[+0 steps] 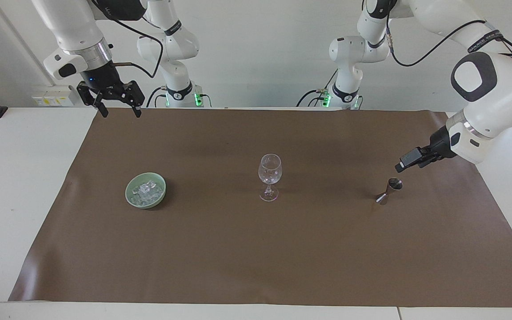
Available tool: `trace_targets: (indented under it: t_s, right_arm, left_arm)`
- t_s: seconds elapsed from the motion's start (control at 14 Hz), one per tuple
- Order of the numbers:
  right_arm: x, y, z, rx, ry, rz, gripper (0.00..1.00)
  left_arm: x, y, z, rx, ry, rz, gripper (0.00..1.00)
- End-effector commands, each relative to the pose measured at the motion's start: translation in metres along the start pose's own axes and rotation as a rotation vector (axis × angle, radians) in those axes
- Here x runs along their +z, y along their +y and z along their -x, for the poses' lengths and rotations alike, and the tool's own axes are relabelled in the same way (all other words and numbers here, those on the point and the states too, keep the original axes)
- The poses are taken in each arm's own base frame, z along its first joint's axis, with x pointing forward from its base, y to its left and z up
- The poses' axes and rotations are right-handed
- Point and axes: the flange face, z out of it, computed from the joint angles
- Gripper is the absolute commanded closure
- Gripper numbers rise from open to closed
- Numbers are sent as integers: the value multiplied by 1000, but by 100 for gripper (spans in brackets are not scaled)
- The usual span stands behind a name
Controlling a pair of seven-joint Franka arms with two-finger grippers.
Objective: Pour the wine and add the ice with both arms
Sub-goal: 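Move the left gripper open toward the small silver jigger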
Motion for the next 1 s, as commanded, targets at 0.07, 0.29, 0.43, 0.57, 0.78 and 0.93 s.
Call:
trace_targets:
  t_s: [0.07, 0.29, 0.43, 0.57, 0.78, 0.93]
  right_arm:
    - [4, 4, 8, 3, -1, 6, 0]
    - [3, 4, 9, -2, -5, 6, 0]
    - [3, 4, 9, -3, -5, 6, 0]
    - [3, 4, 9, -3, -5, 6, 0]
    - [3, 1, 9, -8, -4, 6, 0]
    - [3, -1, 9, -12, -4, 6, 0]
  left_arm:
    - [7, -28, -19, -168, -63, 84, 0]
    - [23, -45, -30, -249, -123, 115, 0]
    - [26, -69, -41, -364, -157, 176, 0]
    - [32, -83, -49, -482, -185, 204, 0]
    - [42, -103, -58, -584, -212, 211, 0]
    - [54, -115, -65, -674, -243, 222, 0]
